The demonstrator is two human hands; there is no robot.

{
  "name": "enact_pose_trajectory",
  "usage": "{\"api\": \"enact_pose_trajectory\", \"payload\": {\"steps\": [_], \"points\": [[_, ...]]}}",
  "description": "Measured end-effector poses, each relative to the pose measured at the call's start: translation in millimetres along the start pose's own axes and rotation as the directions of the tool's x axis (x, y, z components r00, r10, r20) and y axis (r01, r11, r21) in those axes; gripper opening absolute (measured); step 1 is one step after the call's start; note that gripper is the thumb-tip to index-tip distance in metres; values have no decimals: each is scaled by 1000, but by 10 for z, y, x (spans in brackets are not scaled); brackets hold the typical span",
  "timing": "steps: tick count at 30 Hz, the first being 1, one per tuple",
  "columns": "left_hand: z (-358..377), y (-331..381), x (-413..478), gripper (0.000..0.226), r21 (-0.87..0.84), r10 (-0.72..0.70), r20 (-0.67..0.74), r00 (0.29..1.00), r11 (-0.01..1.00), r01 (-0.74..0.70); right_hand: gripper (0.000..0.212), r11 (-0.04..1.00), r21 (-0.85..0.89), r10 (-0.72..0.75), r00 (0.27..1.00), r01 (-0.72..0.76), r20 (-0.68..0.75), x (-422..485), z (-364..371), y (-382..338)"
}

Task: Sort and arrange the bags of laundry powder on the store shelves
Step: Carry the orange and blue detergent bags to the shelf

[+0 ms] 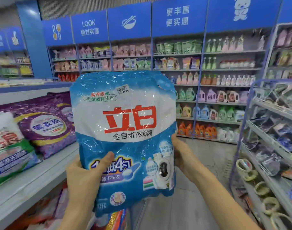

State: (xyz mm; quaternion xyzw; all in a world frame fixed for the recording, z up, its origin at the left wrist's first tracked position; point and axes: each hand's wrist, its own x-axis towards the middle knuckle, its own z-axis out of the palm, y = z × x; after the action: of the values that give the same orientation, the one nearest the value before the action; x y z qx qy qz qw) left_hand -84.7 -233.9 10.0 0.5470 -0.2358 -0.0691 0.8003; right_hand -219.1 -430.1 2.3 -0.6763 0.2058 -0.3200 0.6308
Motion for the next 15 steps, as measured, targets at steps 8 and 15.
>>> {"api": "enact_pose_trajectory", "payload": {"steps": [8,15], "points": [[1279,-938,810,16,59,47,-128,991,997,-39,69,997,72,-11,998,15,-67,1353,-826,270],[2157,-1494,1518,20,100,-10,-216,976,994,32,32,980,197,-14,998,28,-69,2571,-1369,489]]}}
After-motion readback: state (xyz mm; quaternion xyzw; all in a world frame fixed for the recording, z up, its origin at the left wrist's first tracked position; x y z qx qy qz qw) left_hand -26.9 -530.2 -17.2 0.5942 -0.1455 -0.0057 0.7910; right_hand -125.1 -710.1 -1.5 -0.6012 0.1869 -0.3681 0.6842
